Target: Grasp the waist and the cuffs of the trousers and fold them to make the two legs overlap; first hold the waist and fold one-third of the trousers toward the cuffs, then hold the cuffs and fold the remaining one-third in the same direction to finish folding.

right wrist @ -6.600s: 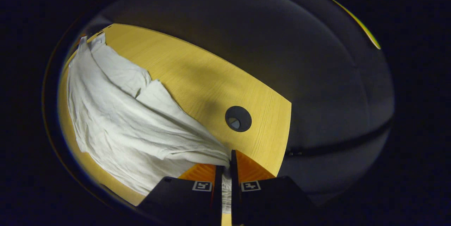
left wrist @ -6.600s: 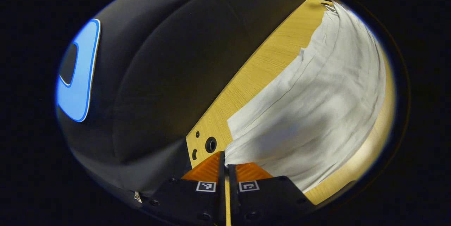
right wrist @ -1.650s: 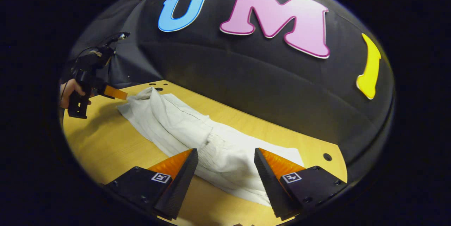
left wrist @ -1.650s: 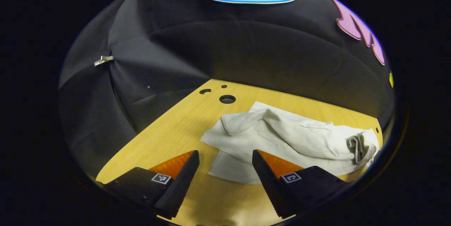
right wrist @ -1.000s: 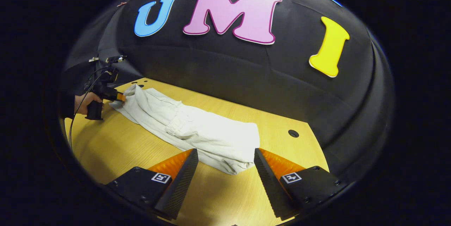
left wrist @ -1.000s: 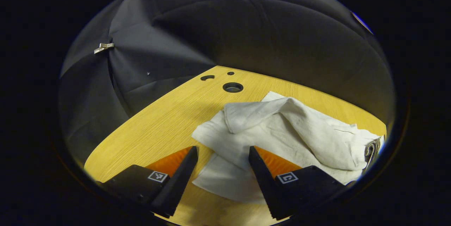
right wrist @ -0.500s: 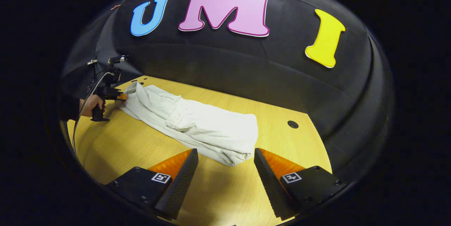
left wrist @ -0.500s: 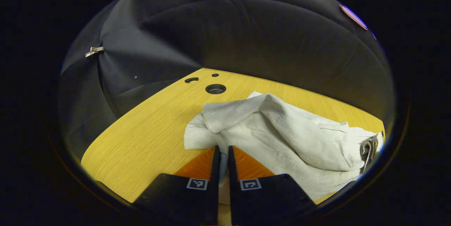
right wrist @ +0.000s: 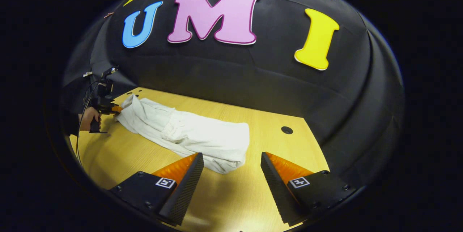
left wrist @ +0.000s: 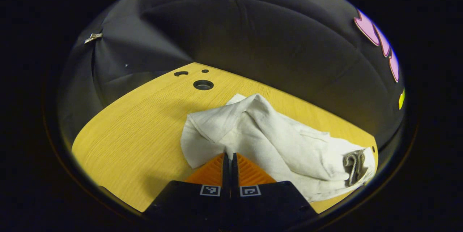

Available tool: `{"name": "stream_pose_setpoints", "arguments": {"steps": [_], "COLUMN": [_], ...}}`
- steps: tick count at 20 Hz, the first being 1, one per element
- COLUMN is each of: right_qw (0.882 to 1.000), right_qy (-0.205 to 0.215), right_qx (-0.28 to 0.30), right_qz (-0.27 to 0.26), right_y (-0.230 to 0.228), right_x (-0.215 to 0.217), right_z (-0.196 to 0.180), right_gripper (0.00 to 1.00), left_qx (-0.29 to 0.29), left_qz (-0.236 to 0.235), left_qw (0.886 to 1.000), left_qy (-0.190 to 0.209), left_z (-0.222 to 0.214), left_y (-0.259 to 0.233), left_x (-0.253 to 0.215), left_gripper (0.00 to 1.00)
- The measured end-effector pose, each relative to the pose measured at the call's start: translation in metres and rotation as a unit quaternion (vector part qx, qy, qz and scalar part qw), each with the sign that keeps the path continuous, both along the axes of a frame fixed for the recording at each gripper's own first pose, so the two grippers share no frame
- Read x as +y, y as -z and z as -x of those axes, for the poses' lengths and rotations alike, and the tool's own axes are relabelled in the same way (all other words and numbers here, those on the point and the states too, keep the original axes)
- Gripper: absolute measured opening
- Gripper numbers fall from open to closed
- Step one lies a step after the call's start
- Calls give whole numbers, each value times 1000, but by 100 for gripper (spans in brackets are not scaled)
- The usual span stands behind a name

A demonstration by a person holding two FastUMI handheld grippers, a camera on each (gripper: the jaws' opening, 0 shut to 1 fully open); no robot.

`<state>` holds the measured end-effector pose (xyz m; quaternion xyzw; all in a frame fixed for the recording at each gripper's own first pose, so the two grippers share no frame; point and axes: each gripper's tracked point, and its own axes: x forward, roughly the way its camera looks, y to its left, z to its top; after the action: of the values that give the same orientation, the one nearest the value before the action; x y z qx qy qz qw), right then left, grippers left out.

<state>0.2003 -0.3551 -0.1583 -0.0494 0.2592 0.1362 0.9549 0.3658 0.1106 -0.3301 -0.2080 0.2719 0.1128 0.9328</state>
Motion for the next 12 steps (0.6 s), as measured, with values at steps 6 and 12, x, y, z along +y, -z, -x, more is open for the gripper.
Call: {"name": "stream_pose_setpoints", "arguments": {"steps": [6,12], "right_qw": [1000,999], "right_qy": [14,32], "right_qx": [2,-21], "right_qz": [3,-13], "right_y": [-2,-21], "right_x": [-22,-38], "right_z": [3,6], "right_gripper": [98,98], "left_qx": [-59,-98], "left_qz": [6,-1], "left_qw": [998,995], "left_qy": [0,22], "left_z": [-9,-24], "left_y": [-71,-147], "left_x": [-19,-58], "left_gripper": [5,5]}}
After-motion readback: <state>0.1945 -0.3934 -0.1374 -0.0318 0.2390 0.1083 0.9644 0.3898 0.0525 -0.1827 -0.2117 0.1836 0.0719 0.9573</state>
